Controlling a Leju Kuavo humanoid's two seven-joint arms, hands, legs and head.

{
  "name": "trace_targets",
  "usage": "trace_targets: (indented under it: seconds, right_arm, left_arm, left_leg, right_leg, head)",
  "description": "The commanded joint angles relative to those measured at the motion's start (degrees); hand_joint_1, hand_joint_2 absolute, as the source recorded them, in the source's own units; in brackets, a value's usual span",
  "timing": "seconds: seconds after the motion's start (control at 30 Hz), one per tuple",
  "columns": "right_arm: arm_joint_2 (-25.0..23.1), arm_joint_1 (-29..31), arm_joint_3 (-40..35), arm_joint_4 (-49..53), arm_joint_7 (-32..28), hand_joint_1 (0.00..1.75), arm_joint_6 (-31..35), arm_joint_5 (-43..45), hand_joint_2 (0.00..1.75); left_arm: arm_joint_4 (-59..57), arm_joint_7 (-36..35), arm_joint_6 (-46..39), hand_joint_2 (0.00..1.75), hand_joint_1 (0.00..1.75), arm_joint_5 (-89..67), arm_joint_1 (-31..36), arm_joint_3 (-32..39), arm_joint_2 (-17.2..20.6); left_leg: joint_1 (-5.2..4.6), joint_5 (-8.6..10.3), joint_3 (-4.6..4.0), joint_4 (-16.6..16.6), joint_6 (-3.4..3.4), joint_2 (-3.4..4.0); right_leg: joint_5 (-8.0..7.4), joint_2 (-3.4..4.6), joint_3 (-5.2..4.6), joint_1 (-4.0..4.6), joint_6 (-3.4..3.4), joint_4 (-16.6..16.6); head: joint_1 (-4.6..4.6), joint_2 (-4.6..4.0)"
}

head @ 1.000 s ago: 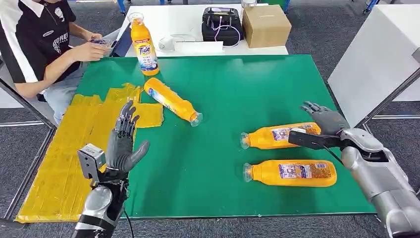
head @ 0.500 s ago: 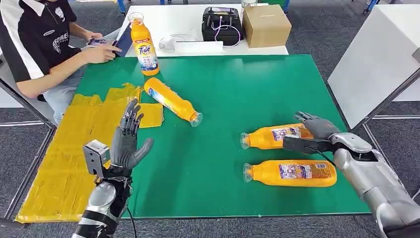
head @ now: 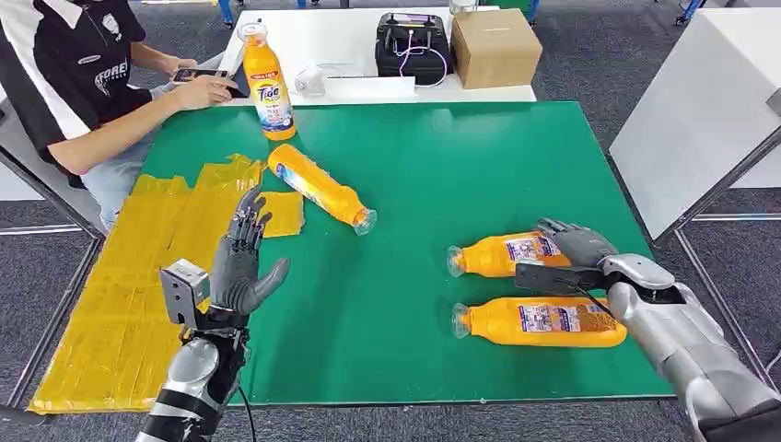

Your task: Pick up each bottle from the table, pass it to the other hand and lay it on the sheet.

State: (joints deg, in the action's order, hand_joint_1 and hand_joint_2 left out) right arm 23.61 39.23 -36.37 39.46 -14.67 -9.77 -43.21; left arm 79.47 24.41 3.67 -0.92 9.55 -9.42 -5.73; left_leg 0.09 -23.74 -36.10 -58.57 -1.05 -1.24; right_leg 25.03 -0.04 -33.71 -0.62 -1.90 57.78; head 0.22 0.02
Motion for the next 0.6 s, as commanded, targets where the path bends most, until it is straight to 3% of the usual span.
trace_targets:
  seconds: [0.03, 0.2, 0.43, 0.6]
  right_arm:
    - [-2.6, 4.11, -3.76, -9.14, -0.32, 1.34, 0.99, -0.25, 1.75]
    - [-3.35, 3.98, -4.44, -9.42, 0.4, 1.59, 2.78, -1.14, 1.75]
    - [-5.09, 4.82, -7.32, -10.01, 5.97, 1.52, 7.83, -6.61, 1.75]
    - [-5.32, 4.89, -7.32, -10.12, 6.11, 1.52, 7.85, -6.69, 1.75]
  left_arm:
    - [-5.66, -0.12, -0.1, 1.75, 0.0, 0.28, 3.21, -1.77, 1.18]
    - [-5.53, -0.15, -0.17, 1.75, 0.0, 0.36, 2.85, -1.81, 1.27]
    - [-4.67, -0.65, -0.52, 1.75, 0.0, 0.33, 1.92, -1.22, 1.14]
    - [-4.53, -0.66, -0.54, 1.75, 0.0, 0.32, 1.81, -1.14, 1.18]
  left_leg:
    - [0.01, -0.02, 0.14, 0.04, 0.03, 0.09]
    - [0.04, -0.05, 0.21, 0.04, 0.05, 0.15]
    - [0.09, -0.09, 0.32, 0.05, 0.08, 0.29]
    - [0.08, -0.07, 0.32, 0.07, 0.08, 0.32]
  right_leg:
    - [0.0, 0.03, 0.14, 0.02, 0.03, -0.06]
    - [0.01, 0.07, 0.22, 0.05, 0.05, -0.1]
    - [-0.01, 0.17, 0.33, 0.12, 0.08, -0.16]
    - [-0.03, 0.19, 0.33, 0.11, 0.08, -0.17]
  head:
    - [-0.02, 0.0]
    - [-0.02, 0.0]
    - [-0.02, 0.0]
    - [0.0, 0.0]
